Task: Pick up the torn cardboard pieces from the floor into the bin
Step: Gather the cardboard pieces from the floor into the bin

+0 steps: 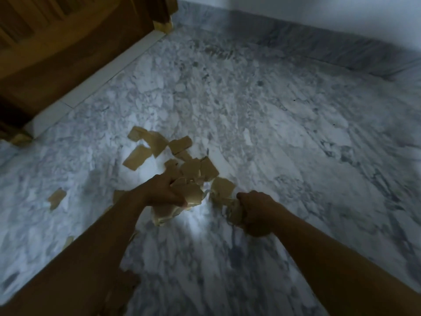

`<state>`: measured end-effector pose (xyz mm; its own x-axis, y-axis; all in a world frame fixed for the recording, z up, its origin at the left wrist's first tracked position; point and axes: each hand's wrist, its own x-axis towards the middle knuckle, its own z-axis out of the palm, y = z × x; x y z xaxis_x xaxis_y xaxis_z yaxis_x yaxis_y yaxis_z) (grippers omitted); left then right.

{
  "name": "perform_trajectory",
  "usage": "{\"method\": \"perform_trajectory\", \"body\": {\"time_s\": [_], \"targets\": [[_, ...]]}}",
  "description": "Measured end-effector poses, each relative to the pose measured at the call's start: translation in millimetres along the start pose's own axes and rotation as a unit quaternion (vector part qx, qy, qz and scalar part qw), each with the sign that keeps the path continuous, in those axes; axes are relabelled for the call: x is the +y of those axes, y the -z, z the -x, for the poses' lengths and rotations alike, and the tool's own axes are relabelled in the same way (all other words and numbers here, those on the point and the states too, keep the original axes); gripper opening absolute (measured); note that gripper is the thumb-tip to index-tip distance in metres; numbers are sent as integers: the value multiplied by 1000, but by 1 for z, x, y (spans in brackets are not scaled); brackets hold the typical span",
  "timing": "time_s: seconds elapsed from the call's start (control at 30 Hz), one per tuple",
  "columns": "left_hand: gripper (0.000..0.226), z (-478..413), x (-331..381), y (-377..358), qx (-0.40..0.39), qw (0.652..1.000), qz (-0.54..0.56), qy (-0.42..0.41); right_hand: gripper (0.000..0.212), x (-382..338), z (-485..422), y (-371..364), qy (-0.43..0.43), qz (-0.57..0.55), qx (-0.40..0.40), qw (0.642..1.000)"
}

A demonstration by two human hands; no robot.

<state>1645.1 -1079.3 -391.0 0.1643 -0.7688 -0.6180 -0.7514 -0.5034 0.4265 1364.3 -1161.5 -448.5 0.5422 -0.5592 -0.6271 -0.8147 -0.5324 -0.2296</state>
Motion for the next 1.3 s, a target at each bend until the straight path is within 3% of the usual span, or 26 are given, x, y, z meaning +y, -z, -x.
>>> {"method": "perform_trajectory", "body": {"time_s": [0.13, 0.2, 0.3, 0.43, 0.6, 0.77, 0.87, 0.93, 1.0, 1.1, 1.2, 1.3], "targets": [[64, 13, 5, 22, -55, 998, 11, 4, 53, -2, -2, 15, -21, -86, -72, 993], [68, 15, 16, 25, -86, 996, -28, 7, 43, 0, -2, 27, -36, -130, -67, 989], [71, 8, 30, 4, -94, 993, -67, -2, 48, 5, -5, 38, -57, -79, 11, 995], [61, -23, 42, -45, -105, 983, -138, -53, 37, 9, -8, 31, -78, -19, 159, 984], [70, -54, 59, -75, -54, 950, -294, -88, 30, 26, -13, -13, -96, -17, 213, 972], [75, -61, 75, -78, -23, 926, -356, -121, 37, 35, -14, -15, -61, -34, 216, 974], [89, -63, 84, -81, 18, 881, -435, -187, 38, 36, -13, -12, -58, -42, 205, 976], [88, -63, 90, -80, -16, 858, -473, -200, 38, 36, -12, -12, -54, -48, 201, 977], [73, -60, 92, -78, -12, 874, -436, -214, 38, 35, -12, -13, -63, -44, 199, 977], [52, -49, 78, -78, 5, 942, -276, -188, 34, 32, -6, -9, -110, -29, 179, 977], [66, -28, 54, -72, 5, 984, -128, -125, 32, 20, 0, 12, -130, -87, 158, 975], [87, -5, 22, -36, 58, 997, -28, -46, 34, -11, -2, 54, -84, -114, 115, 983]]}}
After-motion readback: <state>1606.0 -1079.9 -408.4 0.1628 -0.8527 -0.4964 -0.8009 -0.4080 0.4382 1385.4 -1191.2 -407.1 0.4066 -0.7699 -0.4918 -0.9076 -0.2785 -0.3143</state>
